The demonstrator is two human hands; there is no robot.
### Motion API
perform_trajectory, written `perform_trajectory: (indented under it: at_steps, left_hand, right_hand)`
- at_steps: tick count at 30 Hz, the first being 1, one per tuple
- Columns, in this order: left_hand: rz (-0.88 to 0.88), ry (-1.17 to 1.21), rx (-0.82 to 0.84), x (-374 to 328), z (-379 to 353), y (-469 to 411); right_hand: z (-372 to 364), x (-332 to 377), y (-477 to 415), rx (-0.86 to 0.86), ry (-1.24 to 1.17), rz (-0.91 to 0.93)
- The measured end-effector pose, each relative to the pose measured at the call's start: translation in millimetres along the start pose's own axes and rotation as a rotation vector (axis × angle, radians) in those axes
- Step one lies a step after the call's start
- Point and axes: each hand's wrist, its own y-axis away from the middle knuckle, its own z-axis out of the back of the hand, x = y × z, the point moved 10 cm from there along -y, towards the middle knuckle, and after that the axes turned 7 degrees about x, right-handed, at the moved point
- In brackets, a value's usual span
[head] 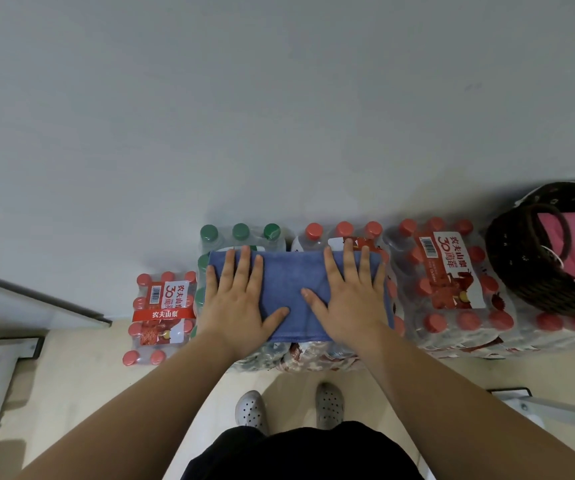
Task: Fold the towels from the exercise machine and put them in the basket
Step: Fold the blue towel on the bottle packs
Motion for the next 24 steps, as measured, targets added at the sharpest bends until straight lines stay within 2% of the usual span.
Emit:
perform_trajectory:
  at_steps: [6,9,13,16,18,24]
  left_hand:
    - [-0.002,0.018,0.007,-2,1,-5]
    - [-0.034,0.083,-0.058,4,5,2]
    - [0.085,0.213,-0.152,39,9,21]
    - [0.113,0.280,-0.112,55,-5,29]
    - [0.089,0.285,-0.081,58,-10,31]
    - [-0.029,0.213,-0.021,51,-8,26]
  right_hand:
    - [4,-3,-5,-0.027,0.043,0.029]
    - [7,-2,-2,-0.032,0.048,0.021]
    - [25,24,7,-0.072,0.082,0.055]
    - [31,68,17,-0.100,0.052,0.126]
    - [20,81,15,-0.061,0.049,0.120]
    - [-8,73,7,0.011,0.135,0.083]
